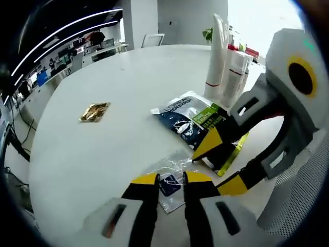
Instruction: Arrange the skincare products in the storage area until every visible bottle or jar stands upright without overlapping.
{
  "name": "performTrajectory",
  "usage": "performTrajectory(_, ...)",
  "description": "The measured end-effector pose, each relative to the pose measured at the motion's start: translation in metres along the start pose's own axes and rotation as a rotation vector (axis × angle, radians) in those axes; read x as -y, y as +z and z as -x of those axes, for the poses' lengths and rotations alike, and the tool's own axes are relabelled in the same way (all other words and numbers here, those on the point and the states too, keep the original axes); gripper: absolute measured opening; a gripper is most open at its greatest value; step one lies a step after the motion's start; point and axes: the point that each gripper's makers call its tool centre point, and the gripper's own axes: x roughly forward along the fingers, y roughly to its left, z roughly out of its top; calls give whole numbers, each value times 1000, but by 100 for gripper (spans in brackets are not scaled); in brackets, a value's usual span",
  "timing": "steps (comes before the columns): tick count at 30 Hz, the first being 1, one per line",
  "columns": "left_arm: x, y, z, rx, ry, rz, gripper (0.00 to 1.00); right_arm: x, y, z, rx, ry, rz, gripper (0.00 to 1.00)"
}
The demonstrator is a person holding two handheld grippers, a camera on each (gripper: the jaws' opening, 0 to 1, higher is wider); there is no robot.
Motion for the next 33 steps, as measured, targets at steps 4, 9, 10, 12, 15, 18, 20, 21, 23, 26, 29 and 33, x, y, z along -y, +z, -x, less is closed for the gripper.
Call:
performTrajectory(4, -1, 0, 0, -4, -1, 3, 20, 3, -1, -2, 0, -2, -18, 26)
performTrajectory(9, 0, 0, 0, -6, -3, 7, 20, 6, -3, 0, -14, -1, -11, 29)
performTrajectory(10, 0, 0, 0, -8, -3, 9, 20, 5, -4, 1, -14, -1, -10, 28)
performTrajectory(12, 0, 0, 0, -11, -5, 10, 20, 4, -4, 3, -13, -3, -5, 28)
performTrajectory(15, 0, 0, -1, -12, -8, 8, 20, 5, -3, 1, -15, -2, -5, 27)
performTrajectory(18, 1, -1, 0, -15, -11, 7, 20, 6, -3, 1, -16, -3, 1, 28)
performTrajectory(20, 1, -1, -1, -16, -13, 7, 20, 8, -4, 0, -18, -5, 3, 28)
performTrajectory(21, 1, -1, -1, -16, -13, 7, 20, 8, -4, 0, -18, -6, 2, 28)
performTrajectory(23, 1, -1, 0, -14, -13, 10, 20, 8, -4, 0, -19, -9, 3, 28)
performTrajectory(26, 1, -1, 1, -15, -14, 12, 20, 6, -1, 1, -8, -5, 8, 28)
performTrajectory(29, 1, -1, 2, -18, -12, 5, 20, 5, 2, 3, 4, -8, 2, 29)
performTrajectory(33, 3, -1, 2, -18, -14, 3, 21, 8, 6, 6, 16, -19, -9, 29)
